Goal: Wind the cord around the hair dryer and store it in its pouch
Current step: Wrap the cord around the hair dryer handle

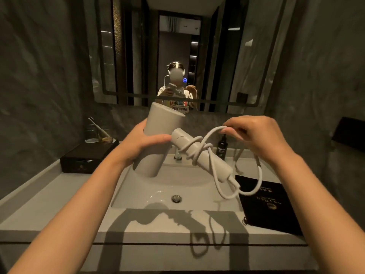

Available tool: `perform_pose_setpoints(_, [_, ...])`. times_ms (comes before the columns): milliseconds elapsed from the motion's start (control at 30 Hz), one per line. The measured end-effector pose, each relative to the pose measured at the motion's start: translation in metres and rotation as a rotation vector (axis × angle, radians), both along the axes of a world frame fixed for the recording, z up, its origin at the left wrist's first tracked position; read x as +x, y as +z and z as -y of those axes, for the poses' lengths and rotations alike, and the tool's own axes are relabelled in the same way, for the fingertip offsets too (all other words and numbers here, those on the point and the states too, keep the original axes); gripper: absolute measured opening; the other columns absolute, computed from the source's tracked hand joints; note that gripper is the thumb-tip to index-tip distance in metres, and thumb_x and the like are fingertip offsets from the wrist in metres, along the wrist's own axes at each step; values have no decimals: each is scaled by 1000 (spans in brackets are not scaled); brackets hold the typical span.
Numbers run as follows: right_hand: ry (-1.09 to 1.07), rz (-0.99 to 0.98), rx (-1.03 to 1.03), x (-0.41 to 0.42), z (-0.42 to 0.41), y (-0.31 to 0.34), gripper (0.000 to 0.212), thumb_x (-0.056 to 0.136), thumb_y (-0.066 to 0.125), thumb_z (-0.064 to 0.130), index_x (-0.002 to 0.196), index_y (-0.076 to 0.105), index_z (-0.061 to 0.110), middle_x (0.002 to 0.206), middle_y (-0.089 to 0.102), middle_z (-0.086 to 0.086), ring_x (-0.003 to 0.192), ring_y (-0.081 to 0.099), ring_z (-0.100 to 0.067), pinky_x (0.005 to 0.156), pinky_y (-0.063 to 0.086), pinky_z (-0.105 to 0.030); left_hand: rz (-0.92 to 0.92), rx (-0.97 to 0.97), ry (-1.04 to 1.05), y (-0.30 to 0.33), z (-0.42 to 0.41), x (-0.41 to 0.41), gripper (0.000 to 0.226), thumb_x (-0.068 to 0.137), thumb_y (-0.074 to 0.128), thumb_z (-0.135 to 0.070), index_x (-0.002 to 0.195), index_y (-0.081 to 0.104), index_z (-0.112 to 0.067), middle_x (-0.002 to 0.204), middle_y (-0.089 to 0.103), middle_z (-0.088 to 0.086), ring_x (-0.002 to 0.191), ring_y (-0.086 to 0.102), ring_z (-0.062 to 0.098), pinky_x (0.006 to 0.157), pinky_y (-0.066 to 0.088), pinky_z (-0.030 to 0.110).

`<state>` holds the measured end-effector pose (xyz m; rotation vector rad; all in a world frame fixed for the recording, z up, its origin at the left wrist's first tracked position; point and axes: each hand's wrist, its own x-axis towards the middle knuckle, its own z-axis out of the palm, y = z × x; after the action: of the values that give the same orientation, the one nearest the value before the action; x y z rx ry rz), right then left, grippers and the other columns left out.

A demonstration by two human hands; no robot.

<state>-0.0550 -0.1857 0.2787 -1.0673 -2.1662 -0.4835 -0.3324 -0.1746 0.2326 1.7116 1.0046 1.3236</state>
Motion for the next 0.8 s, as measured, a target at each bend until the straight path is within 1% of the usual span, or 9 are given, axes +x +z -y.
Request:
perform_pose_setpoints(100, [43,-57,-140,-17,-5,-13,31,87,48,47,92,70,26,76,70,6,69,63,-12,68,55,-39,111,-72,-137,-2,7,13,59,49,70,-42,104,56,-24,83,69,-1,67,69,8,57,56,23])
perform_pose_setpoints(200, [91,-132,-266,-33,-7,-26,9,87,58,31,84,66,29,90,72,-10,86,66,-31,82,51,-51,312,-154,-224,-6,13,31,55,49,69,-37,98,61,-15,68,71,2,59,68,16,53,57,28])
perform_pose_setpoints(233, [90,-169,-358,-36,-6,-30,11,91,56,28,90,67,27,97,68,-14,96,63,-35,89,50,-46,399,-188,-246,-7,14,36,51,47,71,-35,93,66,-14,66,70,4,57,67,16,53,57,28])
perform_pose_setpoints(300, [20,-169,-475,-40,-14,-46,30,94,56,35,114,64,14,99,60,-3,104,60,-25,81,48,-22,547,-212,-273,-6,15,44,36,44,78,-32,78,76,-17,65,70,4,57,67,16,56,57,30])
perform_pose_setpoints(367, [20,-58,-451,-43,-18,-53,24,96,53,31,116,62,21,102,64,6,95,61,-12,77,48,-20,646,-189,-241,-2,14,48,24,53,80,-34,73,78,-22,67,70,2,60,67,15,59,57,32])
perform_pose_setpoints(467, [52,-66,-523,-47,-9,-53,17,95,52,33,109,56,24,88,63,7,78,60,-12,74,53,-32,701,-132,-19,5,5,51,51,61,77,-37,105,63,-16,86,65,8,75,66,20,68,58,40])
perform_pose_setpoints(567, [82,-78,-594,-49,-1,-57,24,91,59,32,113,51,25,70,58,11,68,61,-7,70,52,-30,758,-128,193,8,0,55,66,72,79,-36,123,46,-12,101,61,9,84,65,20,69,56,39])
perform_pose_setpoints(667, [119,-59,-714,-49,7,-54,29,89,64,29,115,51,29,69,63,9,65,63,-6,70,53,-26,666,-6,385,5,-4,52,60,78,75,-32,125,41,-18,107,58,4,93,63,17,76,57,36])
perform_pose_setpoints(800, [70,82,-805,-41,20,-39,29,88,65,23,115,56,28,86,67,5,76,63,-8,76,52,-25,374,211,587,-6,-10,44,68,74,79,-32,128,39,-23,109,51,-3,95,56,8,70,49,19])
